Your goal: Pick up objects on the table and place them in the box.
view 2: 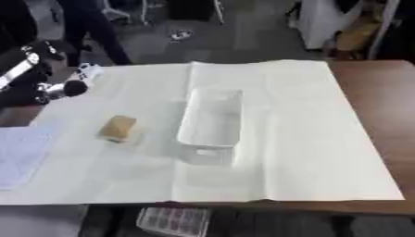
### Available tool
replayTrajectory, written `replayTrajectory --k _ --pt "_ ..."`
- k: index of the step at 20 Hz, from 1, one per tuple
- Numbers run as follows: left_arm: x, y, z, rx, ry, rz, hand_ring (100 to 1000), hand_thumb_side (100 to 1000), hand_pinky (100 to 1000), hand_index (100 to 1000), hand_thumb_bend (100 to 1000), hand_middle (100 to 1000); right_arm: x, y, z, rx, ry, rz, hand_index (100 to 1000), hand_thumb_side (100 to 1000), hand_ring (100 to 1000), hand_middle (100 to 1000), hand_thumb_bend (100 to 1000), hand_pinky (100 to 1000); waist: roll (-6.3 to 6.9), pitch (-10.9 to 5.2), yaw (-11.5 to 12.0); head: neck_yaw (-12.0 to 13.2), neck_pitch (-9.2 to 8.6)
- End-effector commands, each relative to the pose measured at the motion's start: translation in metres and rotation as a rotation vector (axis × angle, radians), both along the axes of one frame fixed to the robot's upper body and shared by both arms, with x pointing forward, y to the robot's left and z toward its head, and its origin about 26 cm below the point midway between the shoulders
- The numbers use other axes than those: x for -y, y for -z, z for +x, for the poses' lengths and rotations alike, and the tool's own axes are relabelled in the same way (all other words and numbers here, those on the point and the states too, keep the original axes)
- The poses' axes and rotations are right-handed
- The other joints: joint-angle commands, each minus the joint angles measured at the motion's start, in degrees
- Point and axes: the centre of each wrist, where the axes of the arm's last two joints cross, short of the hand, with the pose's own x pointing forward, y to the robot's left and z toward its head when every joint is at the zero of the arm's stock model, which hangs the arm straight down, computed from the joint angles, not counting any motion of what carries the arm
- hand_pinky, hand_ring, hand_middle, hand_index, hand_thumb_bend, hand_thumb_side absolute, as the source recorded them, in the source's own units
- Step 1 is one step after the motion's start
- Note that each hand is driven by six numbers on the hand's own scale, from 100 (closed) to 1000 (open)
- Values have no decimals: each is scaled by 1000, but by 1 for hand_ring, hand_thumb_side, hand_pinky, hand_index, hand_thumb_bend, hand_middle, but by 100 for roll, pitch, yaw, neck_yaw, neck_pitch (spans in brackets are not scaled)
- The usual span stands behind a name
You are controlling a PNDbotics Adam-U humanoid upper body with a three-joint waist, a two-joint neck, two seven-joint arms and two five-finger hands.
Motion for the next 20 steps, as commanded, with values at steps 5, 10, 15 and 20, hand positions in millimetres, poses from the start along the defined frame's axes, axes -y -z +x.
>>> replayTrajectory --k 5,10,15,20 --pt "-40 -19 20 -372 -266 230 765 1000 659 885 1000 832 -4 -7 -2 17 -25 -4 651 1000 473 475 100 378 23 -55 -90 171 -16" --pt "-58 -10 29 -572 -346 254 784 1000 708 902 1000 850 -8 -7 -2 17 -42 0 651 1000 473 475 100 378 39 -41 -151 246 -25" --pt "-67 9 33 -656 -370 246 825 976 748 934 1000 900 -12 -9 -1 21 -59 8 651 1000 473 475 100 378 44 -24 -226 302 -24" --pt "-71 31 36 -619 -343 263 849 840 741 950 1000 908 -15 -10 -1 24 -71 12 651 1000 473 475 100 378 35 -10 -276 321 -53"
